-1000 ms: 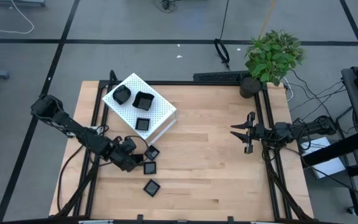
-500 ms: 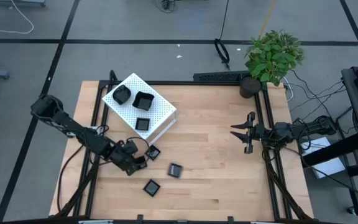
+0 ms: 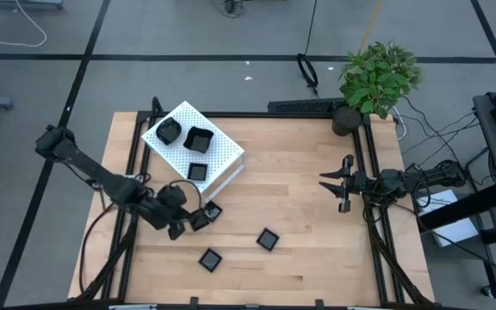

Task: Pick & Place Mini shaped plates
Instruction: Stack the black square plate on top of the black square plate on the shelf

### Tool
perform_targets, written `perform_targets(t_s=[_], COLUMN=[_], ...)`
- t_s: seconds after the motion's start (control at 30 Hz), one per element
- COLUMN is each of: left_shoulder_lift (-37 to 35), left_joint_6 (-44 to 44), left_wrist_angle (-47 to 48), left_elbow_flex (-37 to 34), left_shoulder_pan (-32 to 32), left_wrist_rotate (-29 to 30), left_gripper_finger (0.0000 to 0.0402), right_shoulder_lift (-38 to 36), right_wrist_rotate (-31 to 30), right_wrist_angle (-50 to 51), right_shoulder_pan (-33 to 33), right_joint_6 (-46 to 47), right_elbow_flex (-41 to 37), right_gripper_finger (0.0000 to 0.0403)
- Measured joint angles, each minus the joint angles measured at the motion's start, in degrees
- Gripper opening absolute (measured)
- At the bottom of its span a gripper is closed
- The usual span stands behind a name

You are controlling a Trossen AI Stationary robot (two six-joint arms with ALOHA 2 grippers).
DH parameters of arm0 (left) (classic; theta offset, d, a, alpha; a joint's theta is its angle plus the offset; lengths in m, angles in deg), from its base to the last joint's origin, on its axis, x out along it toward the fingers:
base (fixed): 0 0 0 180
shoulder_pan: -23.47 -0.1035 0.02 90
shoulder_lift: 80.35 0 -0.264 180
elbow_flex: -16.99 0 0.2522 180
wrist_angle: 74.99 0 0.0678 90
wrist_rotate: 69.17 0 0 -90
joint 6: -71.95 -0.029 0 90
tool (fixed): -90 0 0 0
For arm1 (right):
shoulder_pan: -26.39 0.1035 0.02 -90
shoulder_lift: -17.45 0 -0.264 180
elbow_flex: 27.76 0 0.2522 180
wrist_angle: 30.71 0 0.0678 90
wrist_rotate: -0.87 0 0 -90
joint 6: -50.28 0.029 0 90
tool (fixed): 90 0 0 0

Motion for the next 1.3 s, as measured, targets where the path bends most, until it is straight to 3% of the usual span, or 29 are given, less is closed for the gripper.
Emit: perform_targets(t_s=[0.23, 0.33, 0.47, 0.57, 0.67, 1.3], left_shoulder_lift=[-7.79, -10.89, -13.81, -14.43, -14.11, -1.12], left_joint_6=[-7.49, -2.62, 10.01, 19.81, 24.78, 24.54], left_wrist_angle=[-0.07, 2.65, 14.24, 24.14, 27.89, 21.94], left_elbow_flex=[7.62, 10.22, 11.55, 11.55, 11.48, 11.48], left_shoulder_pan=[-0.20, -1.41, -4.58, -8.03, -10.37, -13.28], left_wrist_rotate=[9.04, 15.06, 21.54, 21.34, 21.46, 20.81], left_gripper_finger=[0.0007, 0.0013, 0.0005, 0.0009, 0.0005, 0.0009], right_shoulder_lift=[0.00, -0.02, 0.00, -0.01, -0.01, -0.01], right_wrist_rotate=[0.00, 0.00, 0.00, 0.00, 0.00, 0.00], right_wrist_angle=[0.00, 0.00, 0.00, 0.00, 0.00, 0.00], right_shoulder_pan=[0.00, 0.02, 0.02, 0.01, 0.01, 0.01], right_joint_6=[0.02, 0.00, 0.00, 0.02, 0.01, 0.02], right_elbow_flex=[0.00, 0.00, 0.00, 0.00, 0.00, 0.00], right_gripper_finger=[0.0102, 0.0102, 0.0102, 0.0102, 0.0102, 0.0102])
